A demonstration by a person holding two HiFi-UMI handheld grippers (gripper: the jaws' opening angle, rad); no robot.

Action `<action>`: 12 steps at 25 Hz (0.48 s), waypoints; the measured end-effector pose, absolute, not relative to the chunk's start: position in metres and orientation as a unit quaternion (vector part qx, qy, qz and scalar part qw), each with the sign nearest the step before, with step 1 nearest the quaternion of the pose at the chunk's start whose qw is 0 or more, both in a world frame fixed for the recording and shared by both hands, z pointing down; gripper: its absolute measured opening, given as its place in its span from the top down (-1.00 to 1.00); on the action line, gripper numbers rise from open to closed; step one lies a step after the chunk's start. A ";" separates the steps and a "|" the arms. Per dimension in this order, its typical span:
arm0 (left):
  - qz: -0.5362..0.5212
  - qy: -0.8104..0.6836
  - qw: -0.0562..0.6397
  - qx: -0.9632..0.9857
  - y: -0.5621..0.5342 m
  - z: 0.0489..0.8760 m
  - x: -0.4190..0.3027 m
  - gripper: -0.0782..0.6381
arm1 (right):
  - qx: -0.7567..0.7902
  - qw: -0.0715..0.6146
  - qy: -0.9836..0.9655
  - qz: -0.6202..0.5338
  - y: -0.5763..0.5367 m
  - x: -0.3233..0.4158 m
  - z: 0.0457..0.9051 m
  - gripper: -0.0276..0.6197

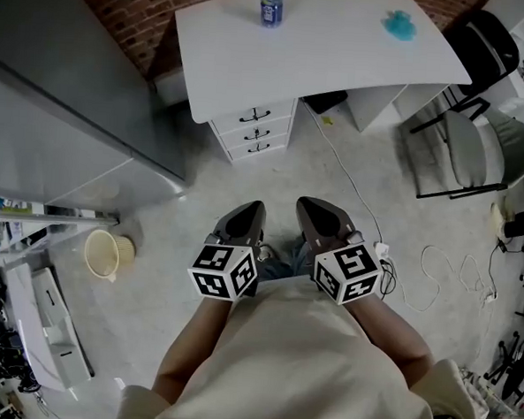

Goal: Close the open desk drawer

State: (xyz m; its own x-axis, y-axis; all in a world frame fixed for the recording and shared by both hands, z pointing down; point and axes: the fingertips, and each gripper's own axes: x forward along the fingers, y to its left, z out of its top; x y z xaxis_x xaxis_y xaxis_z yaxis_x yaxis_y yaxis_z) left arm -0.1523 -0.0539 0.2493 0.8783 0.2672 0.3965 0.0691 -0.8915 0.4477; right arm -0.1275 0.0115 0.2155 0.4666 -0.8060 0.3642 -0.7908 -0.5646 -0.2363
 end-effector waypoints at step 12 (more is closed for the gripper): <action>0.213 0.065 0.197 0.955 -0.071 0.239 -0.158 0.79 | -0.850 0.023 0.486 -0.203 -0.004 -0.128 0.208 0.91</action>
